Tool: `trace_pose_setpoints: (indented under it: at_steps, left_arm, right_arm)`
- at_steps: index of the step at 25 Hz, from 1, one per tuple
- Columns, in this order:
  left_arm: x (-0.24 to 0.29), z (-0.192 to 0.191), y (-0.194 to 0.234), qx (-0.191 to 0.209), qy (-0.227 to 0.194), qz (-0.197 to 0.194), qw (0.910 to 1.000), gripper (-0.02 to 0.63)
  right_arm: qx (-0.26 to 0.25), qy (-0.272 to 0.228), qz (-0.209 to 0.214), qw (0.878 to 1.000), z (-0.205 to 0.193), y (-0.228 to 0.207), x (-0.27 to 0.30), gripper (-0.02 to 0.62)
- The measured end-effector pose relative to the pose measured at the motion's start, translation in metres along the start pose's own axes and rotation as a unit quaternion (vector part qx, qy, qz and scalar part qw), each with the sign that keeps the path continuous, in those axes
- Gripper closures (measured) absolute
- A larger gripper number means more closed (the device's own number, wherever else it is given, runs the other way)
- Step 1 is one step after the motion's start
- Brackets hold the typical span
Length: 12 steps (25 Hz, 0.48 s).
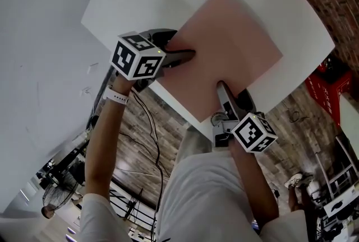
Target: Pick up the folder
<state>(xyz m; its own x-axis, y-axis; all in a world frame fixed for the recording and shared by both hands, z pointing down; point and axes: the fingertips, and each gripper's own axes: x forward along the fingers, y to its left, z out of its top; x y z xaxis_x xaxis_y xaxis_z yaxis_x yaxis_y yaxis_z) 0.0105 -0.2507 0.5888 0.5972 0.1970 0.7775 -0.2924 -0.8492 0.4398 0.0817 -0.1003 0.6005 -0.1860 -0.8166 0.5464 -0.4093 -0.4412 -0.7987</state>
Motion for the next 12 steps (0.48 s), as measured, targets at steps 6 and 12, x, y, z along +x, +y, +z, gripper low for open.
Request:
trace_pose_setpoints:
  at_steps: [6, 12]
  left_arm:
    - [-0.005, 0.001, -0.007, 0.001, -0.01, 0.009, 0.9999, 0.259]
    - [-0.012, 0.002, -0.025, 0.034, -0.012, 0.024, 0.9991, 0.259]
  right_arm:
    - [0.003, 0.003, -0.003, 1.0, -0.001, -0.003, 0.001, 0.178]
    - [0.012, 0.011, 0.002, 1.0, -0.012, -0.006, -0.009, 0.167]
